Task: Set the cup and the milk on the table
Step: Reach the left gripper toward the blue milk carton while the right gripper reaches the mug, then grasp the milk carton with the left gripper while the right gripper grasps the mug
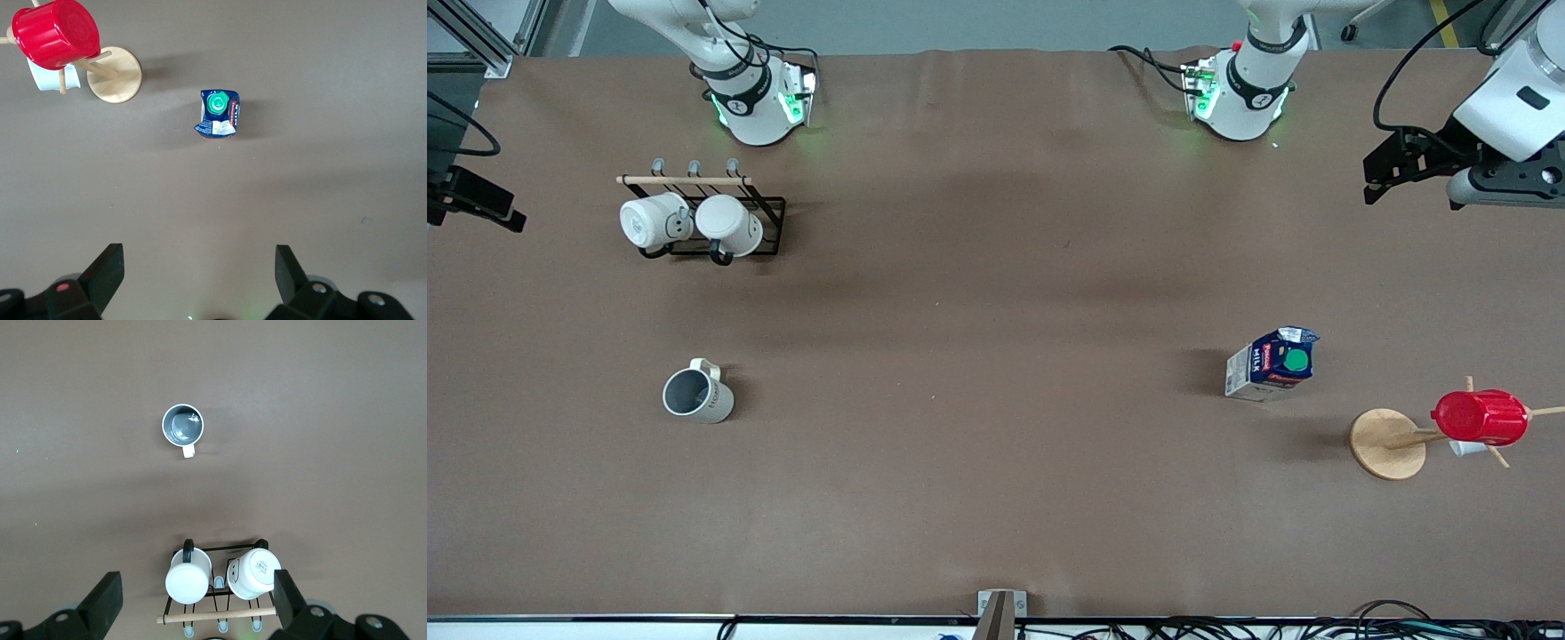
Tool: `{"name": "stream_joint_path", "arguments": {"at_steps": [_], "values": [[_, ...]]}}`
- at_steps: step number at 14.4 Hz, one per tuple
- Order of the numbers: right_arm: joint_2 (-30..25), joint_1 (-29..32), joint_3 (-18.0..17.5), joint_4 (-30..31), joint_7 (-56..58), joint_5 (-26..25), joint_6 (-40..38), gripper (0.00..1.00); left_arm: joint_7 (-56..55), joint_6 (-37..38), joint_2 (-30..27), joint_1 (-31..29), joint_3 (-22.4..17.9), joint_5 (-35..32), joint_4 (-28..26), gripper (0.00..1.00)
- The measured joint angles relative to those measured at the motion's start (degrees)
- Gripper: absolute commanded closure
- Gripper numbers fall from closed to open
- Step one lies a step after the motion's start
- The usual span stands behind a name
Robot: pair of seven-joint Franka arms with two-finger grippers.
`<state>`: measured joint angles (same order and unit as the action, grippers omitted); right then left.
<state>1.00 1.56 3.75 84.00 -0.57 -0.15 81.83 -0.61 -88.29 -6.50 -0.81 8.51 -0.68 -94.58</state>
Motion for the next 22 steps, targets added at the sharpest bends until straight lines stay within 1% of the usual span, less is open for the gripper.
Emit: {"name": "stream_joint_path", "arguments": {"at_steps": [5,8,13,15,19,21,22], "values": [[0.00,0.00,0.02,0.00,0.14,0.00,-0.01,0.00,-0.01,0.16,0.39,-0.02,-0.22,0.00,0.70,0.00],[0.00,0.00,0.02,0.00,0.17,0.00,-0.01,0.00,-0.02,-0.93,3.57,-0.05,-0.41,0.00,1.50,0.00],[0.84,0.03,0.21,0.24,3.34,0.03,0.26,0.00,-0.04,-15.98,12.50,-0.12,-0.45,0.00,-3.17,0.00],[3.34,0.04,0.22,1.07,6.16,0.44,3.19,0.00,-0.04,-21.91,15.67,-0.12,-0.45,0.00,-5.15,0.00],[12.78,0.03,0.16,2.64,8.11,1.82,12.59,0.00,-0.06,-28.86,19.20,-0.11,-0.44,0.00,-9.50,0.00],[16.89,-0.01,0.03,4.43,9.64,2.08,19.37,0.00,-0.06,-31.25,19.81,-0.09,-0.43,0.00,-11.41,0.01],[18.19,-0.01,0.00,6.32,10.83,2.12,23.95,0.00,-0.06,-32.56,19.98,-0.03,-0.42,0.00,-12.38,0.04]]}}
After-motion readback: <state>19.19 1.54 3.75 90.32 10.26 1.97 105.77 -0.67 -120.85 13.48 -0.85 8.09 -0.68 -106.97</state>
